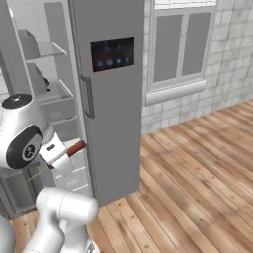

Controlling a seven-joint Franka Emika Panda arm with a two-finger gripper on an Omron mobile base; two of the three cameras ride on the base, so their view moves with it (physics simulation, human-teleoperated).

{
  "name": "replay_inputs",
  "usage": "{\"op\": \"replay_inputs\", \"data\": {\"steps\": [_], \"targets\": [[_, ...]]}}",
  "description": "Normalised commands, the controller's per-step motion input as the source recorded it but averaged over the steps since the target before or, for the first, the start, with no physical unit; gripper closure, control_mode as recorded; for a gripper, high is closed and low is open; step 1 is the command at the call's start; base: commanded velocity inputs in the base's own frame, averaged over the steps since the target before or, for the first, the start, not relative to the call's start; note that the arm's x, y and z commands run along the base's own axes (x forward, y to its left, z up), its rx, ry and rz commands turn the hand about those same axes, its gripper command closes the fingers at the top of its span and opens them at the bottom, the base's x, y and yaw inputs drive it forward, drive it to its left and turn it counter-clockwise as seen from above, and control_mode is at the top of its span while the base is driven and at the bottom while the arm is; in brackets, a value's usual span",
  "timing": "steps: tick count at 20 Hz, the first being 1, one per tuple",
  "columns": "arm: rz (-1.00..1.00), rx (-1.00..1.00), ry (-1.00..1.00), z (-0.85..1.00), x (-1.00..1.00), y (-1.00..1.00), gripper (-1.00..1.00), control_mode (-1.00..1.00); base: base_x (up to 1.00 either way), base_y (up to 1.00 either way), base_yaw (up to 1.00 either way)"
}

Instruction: Store the hot dog in the freezer for long-term storage. Close the freezer door after placing the cooked food.

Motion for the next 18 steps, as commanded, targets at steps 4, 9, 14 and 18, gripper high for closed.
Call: {"op": "replay_inputs", "data": {"steps": [4, 9, 14, 18], "targets": [[0.0, 0.0, 0.0, 0.0, 0.0, 0.0, 1.0, 1.0, 0.53, -0.98, 0.37], [0.0, 0.0, 0.0, 0.0, 0.0, 0.0, 1.0, 1.0, 0.52, -0.97, 0.14], [0.0, 0.0, 0.0, 0.0, 0.0, 0.0, 1.0, 1.0, 0.74, -0.81, -0.02], [0.0, 0.0, 0.0, 0.0, 0.0, 0.0, 1.0, 1.0, 0.82, -0.8, -0.05]]}}
